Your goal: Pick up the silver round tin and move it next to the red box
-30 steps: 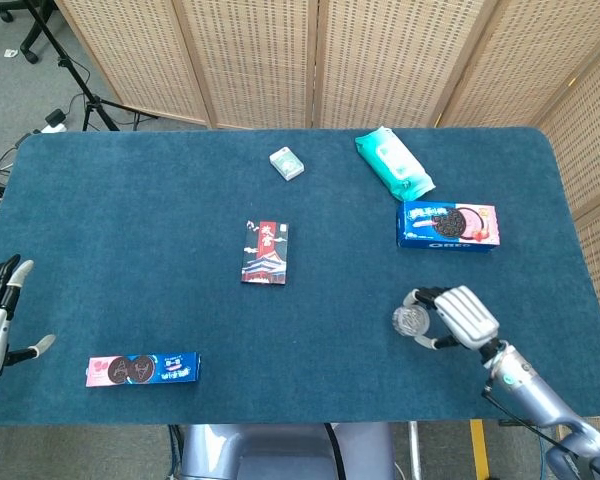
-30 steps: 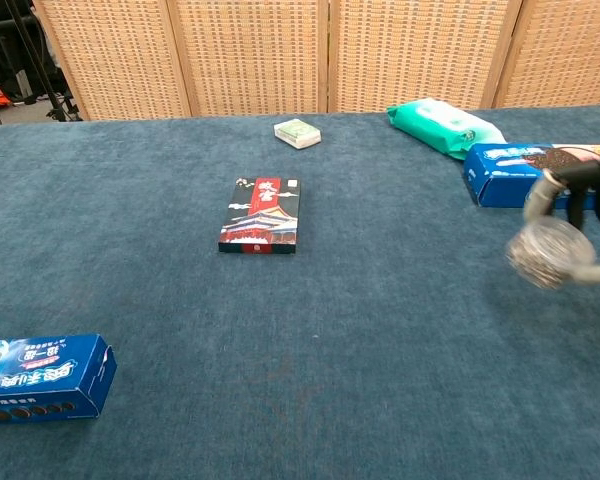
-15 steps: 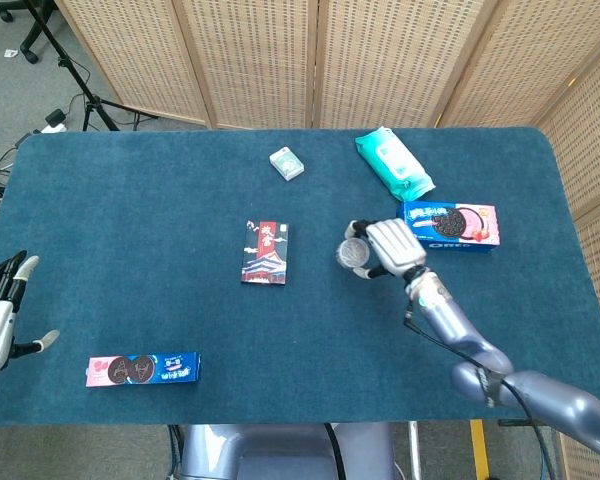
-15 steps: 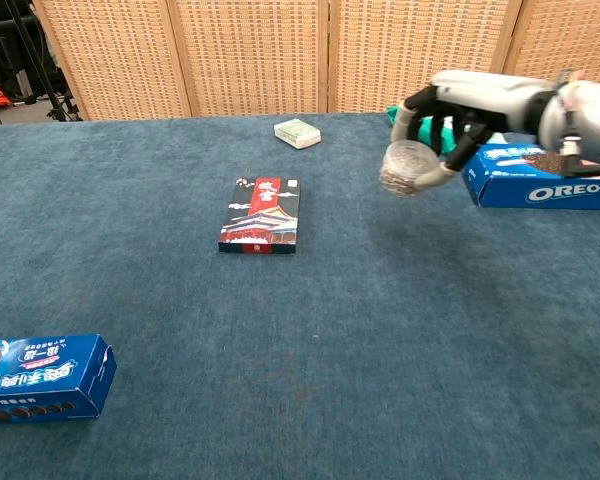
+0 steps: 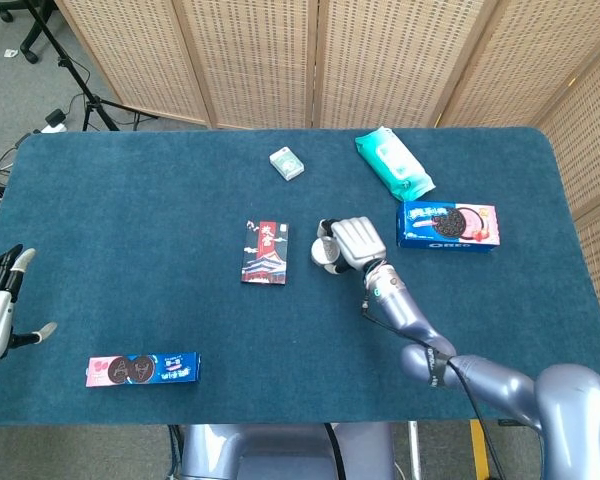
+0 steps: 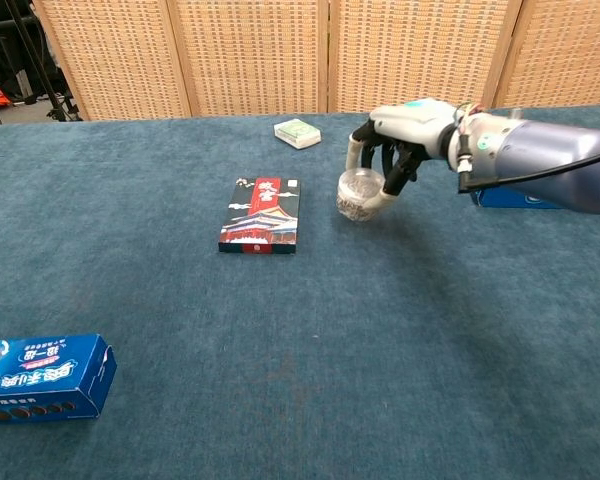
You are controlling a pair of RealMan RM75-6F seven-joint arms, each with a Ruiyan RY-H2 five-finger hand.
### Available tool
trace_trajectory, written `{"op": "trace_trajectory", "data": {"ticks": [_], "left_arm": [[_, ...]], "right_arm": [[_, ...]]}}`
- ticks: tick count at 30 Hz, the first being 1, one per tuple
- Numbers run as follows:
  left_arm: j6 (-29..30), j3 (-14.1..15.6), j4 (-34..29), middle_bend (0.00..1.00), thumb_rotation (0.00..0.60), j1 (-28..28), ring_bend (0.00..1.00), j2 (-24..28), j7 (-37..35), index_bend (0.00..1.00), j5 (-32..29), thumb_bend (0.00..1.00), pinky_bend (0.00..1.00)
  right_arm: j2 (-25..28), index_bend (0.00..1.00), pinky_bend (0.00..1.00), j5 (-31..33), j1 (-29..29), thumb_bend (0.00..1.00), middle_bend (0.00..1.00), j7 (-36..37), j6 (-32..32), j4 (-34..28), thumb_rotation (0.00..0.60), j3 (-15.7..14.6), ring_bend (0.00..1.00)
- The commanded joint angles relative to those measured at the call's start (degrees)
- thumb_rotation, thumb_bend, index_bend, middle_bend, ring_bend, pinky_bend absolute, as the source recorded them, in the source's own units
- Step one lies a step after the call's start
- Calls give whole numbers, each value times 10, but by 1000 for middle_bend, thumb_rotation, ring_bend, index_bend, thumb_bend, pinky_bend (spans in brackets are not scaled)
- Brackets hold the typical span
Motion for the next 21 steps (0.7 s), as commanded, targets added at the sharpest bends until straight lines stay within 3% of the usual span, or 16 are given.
{"op": "trace_trajectory", "data": {"ticks": [1, 7, 9, 11, 12, 13, 14, 17, 21], "left_arm": [[-2, 1, 0, 0, 600, -1, 0, 0, 0, 0, -1, 0, 0], [-5, 1, 1, 0, 600, -2, 0, 1, -3, 0, -4, 0, 0], [-5, 1, 1, 0, 600, -2, 0, 1, -5, 0, -4, 0, 0], [-6, 2, 2, 0, 600, -2, 0, 2, -6, 0, -4, 0, 0], [-7, 3, 2, 0, 600, -2, 0, 2, -6, 0, -5, 0, 0], [-7, 3, 3, 0, 600, -3, 0, 2, -7, 0, -5, 0, 0], [-7, 2, 3, 0, 600, -3, 0, 3, -8, 0, -5, 0, 0], [-8, 3, 3, 0, 600, -3, 0, 4, -10, 0, -5, 0, 0], [-7, 4, 2, 0, 600, -3, 0, 4, -11, 0, -2, 0, 0]], "right_arm": [[-14, 559, 592, 11, 7, 734, 546, -13, 1, 11, 600, -5, 496], [-50, 559, 592, 33, 20, 674, 536, -22, 15, 33, 600, 2, 496], [-56, 477, 577, 33, 23, 474, 442, -23, 22, 34, 600, 3, 438], [-60, 161, 374, 32, 25, 91, 145, -28, 27, 37, 600, 2, 161], [-58, 73, 273, 38, 26, 24, 66, -34, 19, 35, 600, 0, 77], [-54, 4, 142, 48, 27, 0, 3, -40, 8, 31, 600, -2, 6], [-42, 0, 63, 57, 29, 0, 0, -55, 2, 20, 600, -5, 0], [-15, 0, 4, 66, 26, 0, 0, -73, 6, -24, 600, -9, 0], [11, 0, 0, 81, 22, 0, 0, -90, 18, -72, 600, -10, 0]]}}
